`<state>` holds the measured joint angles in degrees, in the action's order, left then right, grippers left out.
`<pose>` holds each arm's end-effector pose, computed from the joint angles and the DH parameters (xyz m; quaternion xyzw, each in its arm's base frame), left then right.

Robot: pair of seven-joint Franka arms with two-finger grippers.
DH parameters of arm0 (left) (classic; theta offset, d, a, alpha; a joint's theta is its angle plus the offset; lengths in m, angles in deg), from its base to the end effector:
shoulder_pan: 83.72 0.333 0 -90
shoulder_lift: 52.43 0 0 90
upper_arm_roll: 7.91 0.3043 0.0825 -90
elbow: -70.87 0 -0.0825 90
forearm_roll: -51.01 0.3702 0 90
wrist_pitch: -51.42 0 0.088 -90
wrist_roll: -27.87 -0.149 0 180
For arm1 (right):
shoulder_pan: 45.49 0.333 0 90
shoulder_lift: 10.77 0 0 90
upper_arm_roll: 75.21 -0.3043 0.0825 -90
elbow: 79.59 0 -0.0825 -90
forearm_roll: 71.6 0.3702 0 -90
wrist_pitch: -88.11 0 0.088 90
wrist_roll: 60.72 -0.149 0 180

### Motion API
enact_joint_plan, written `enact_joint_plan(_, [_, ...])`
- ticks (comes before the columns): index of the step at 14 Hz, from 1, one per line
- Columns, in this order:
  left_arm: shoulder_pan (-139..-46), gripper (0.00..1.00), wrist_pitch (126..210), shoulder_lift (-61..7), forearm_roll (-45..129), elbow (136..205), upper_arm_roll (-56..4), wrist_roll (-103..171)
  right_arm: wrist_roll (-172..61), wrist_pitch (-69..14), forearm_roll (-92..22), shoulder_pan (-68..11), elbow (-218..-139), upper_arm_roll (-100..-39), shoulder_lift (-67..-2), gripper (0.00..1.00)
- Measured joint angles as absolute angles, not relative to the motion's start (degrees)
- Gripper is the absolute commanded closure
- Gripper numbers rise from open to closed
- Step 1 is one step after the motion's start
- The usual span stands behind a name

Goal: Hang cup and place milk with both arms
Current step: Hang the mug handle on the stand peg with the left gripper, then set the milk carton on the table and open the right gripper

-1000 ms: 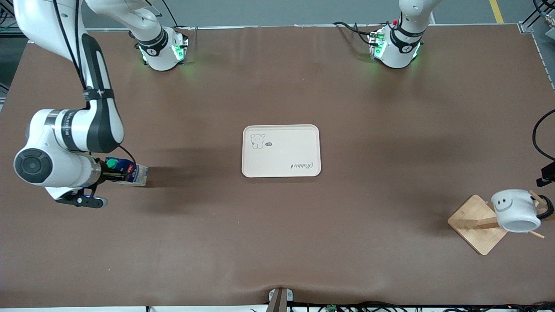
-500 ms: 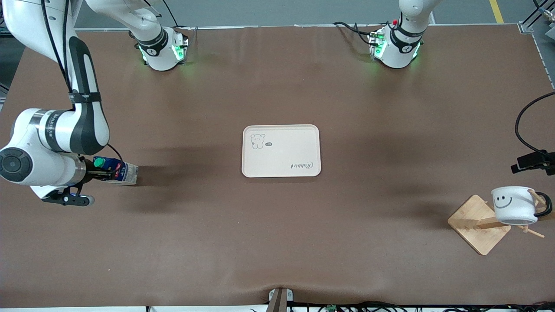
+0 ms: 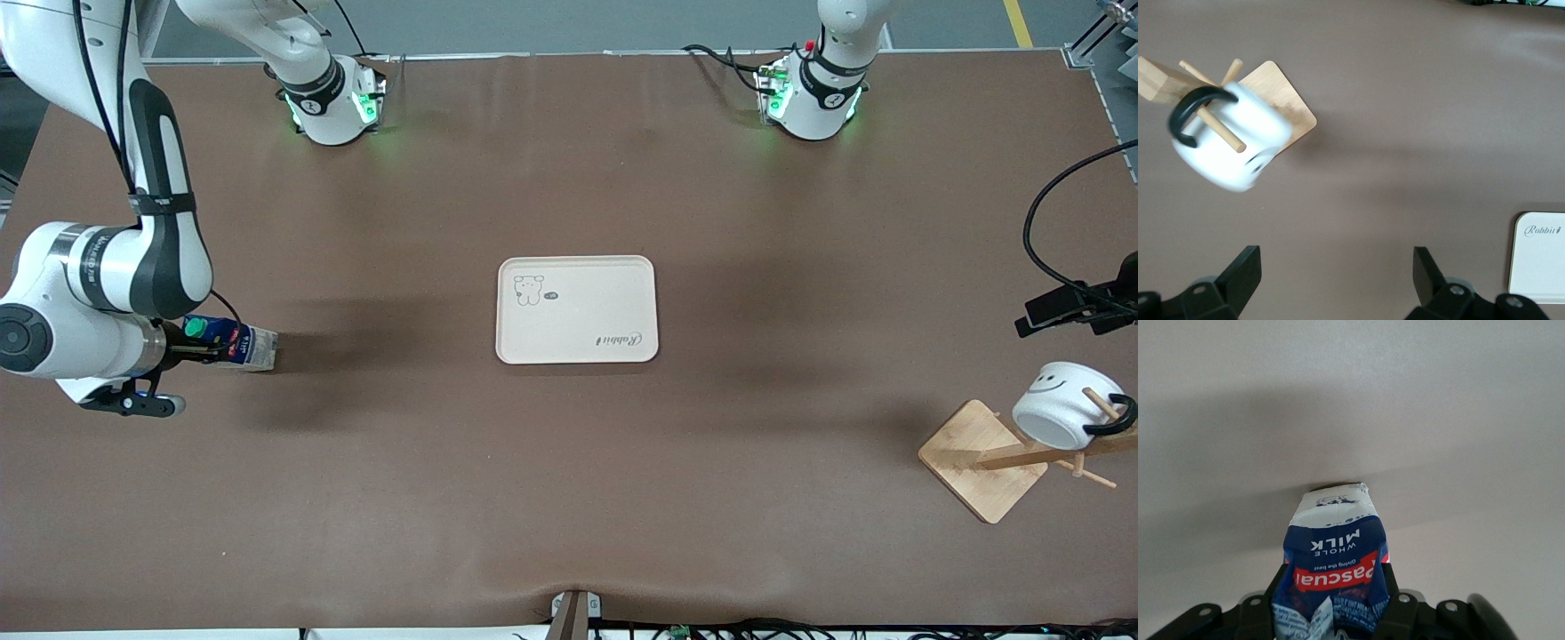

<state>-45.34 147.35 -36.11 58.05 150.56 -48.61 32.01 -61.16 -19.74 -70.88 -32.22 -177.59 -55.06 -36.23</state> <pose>0.6181 0.0419 0.5319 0.9987 0.0246 0.0312 0.0323 0.6028 -0.0592 0.2847 0.9883 -0.0593 -0.1260 0.0630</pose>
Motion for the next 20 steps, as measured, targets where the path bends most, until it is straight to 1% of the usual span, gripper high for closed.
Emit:
enact_joint_plan(2, [-45.28,0.0,146.56,-36.76,58.05,150.53,-49.04,32.01,-61.16,-19.88,-70.86,-32.35,-178.25,-55.06,-36.22,0.8])
enact_joint_plan(5, [-45.29,0.0,146.02,-37.77,58.05,150.5,-50.47,32.01,-61.16,-20.29,-70.64,-32.48,-178.69,-55.05,-36.07,0.76])
enact_joint_plan(6, [-45.29,0.0,145.97,-38.15,58.05,150.48,-50.9,32.01,-61.16,-20.39,-70.62,-32.49,-178.82,-55.05,-35.99,0.66])
enact_joint_plan(7, [-45.36,0.0,145.94,-38.7,58.05,150.43,-51.24,32.0,-61.16,-20.58,-70.62,-32.49,-179.04,-55.05,-35.85,0.53])
enact_joint_plan(8, [-45.93,0.0,145.82,-39.59,58.05,150.4,-51.2,31.95,-61.16,-20.8,-70.62,-32.5,-179.28,-55.05,-35.68,0.23])
enact_joint_plan(9, [-47.67,0.0,145.01,-40.85,58.05,150.39,-50.1,31.95,-61.16,-20.94,-70.62,-32.51,-179.48,-55.05,-35.53,0.06])
enact_joint_plan(10, [-51.09,0.0,143.47,-42.35,58.05,150.38,-47.18,31.95,-61.16,-21.09,-70.61,-32.52,-179.69,-55.05,-35.41,0.0])
enact_joint_plan(14, [-68.32,0.0,137.02,-47.57,58.04,150.46,-30.52,31.96,-60.96,-21.48,-70.43,-32.53,-180.66,-55.07,-35.38,0.0])
enact_joint_plan(16, [-73.04,0.0,135.09,-48.82,58.03,150.49,-25.38,31.83,-60.15,-21.64,-69.81,-32.56,-180.99,-55.07,-35.38,0.0])
enact_joint_plan(18, [-76.47,0.0,133.54,-49.55,58.03,150.52,-21.95,31.82,-59.12,-21.67,-69.5,-32.93,-181.08,-55.06,-35.38,0.0])
enact_joint_plan(20, [-81.41,0.0,132.06,-50.35,57.83,150.61,-16.69,31.82,-58.45,-21.67,-69.42,-33.47,-181.11,-55.06,-35.38,0.0])
